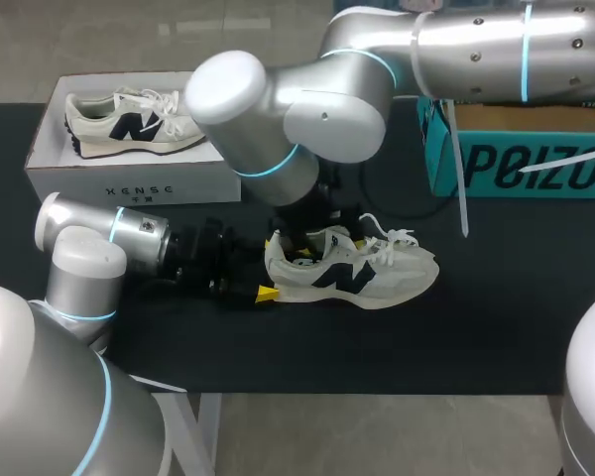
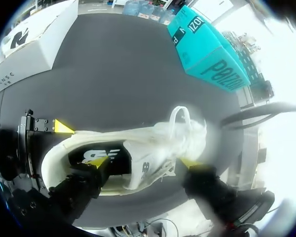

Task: Take the shoe out of the shoebox, open the shoe tongue, remove and reinsert the insole, then place the shoe into the shoebox

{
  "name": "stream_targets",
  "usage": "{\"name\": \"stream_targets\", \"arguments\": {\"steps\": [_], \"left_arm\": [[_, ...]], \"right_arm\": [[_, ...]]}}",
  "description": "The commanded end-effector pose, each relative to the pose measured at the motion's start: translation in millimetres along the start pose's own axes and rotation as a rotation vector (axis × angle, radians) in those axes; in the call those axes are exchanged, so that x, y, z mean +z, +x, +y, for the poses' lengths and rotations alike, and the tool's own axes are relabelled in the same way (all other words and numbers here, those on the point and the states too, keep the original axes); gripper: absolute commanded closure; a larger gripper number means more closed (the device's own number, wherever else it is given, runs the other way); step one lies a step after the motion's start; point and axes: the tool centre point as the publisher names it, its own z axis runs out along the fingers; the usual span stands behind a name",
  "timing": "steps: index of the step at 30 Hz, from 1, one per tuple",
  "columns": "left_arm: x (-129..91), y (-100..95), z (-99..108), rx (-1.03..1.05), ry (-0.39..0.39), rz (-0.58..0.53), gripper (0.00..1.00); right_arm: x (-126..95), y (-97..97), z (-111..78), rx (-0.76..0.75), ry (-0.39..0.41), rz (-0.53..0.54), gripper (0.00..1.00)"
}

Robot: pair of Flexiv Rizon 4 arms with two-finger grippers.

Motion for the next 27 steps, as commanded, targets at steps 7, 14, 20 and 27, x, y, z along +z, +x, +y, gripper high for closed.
{"name": "stream_targets", "arguments": {"steps": [7, 14, 20, 27], "left_arm": [[3.0, 1.4, 2.9, 0.000, 0.001, -0.003, 1.00], [3.0, 1.4, 2.9, 0.000, 0.001, -0.003, 1.00], [3.0, 1.4, 2.9, 0.000, 0.001, -0.003, 1.00], [3.0, 1.4, 2.9, 0.000, 0.001, -0.003, 1.00]], "right_arm": [[-2.2, -21.2, 10.4, 0.018, -0.006, 0.008, 1.00], [-6.8, -48.9, 19.5, 0.084, -0.010, 0.032, 1.00], [-4.7, -59.9, 21.0, 0.120, 0.006, 0.060, 1.00], [0.6, -43.9, 13.9, 0.112, 0.016, 0.086, 0.00]]}}
